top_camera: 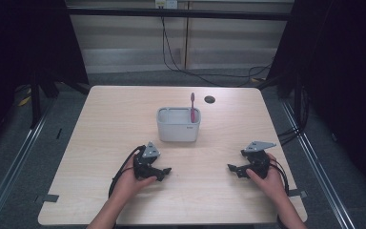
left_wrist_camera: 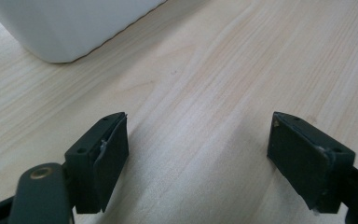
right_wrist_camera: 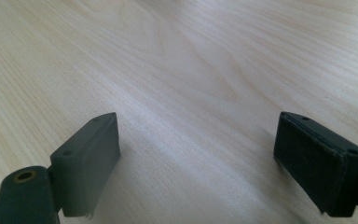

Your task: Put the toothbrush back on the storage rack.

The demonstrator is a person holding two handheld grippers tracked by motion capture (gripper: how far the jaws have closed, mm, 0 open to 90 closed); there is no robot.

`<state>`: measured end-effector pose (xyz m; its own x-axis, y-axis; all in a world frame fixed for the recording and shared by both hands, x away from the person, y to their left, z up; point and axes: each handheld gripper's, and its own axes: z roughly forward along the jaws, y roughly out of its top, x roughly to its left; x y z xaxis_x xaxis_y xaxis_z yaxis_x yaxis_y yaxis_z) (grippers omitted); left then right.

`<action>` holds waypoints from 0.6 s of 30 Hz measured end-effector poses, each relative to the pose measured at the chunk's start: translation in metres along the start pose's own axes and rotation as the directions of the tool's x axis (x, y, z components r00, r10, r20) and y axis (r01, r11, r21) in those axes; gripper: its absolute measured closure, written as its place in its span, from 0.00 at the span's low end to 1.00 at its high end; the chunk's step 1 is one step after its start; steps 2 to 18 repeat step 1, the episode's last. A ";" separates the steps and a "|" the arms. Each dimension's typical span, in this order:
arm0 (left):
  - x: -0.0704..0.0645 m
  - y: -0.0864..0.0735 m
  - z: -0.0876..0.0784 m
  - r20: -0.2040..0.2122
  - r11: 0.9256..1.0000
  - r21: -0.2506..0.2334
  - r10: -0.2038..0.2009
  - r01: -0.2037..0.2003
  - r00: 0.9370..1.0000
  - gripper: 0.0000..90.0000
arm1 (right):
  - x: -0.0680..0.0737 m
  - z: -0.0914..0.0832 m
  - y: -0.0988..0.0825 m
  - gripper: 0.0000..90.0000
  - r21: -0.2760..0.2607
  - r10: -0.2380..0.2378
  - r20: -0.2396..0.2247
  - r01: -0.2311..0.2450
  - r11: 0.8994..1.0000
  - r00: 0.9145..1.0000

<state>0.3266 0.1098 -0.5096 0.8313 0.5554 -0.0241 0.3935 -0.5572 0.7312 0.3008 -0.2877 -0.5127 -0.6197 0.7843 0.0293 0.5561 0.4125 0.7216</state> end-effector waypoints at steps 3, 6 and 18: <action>0.000 0.000 0.000 0.000 1.000 0.001 0.001 -0.001 1.000 0.22 | 0.000 0.000 0.000 0.15 -0.001 0.000 -0.001 0.000 1.000 1.000; 0.000 0.000 0.000 0.000 1.000 0.001 0.001 -0.001 1.000 0.22 | 0.000 0.000 0.000 0.15 -0.001 0.000 -0.001 0.000 1.000 1.000; 0.000 0.000 0.000 0.000 1.000 0.001 0.001 -0.001 1.000 0.22 | 0.000 0.000 0.000 0.15 -0.001 0.000 -0.001 0.000 1.000 1.000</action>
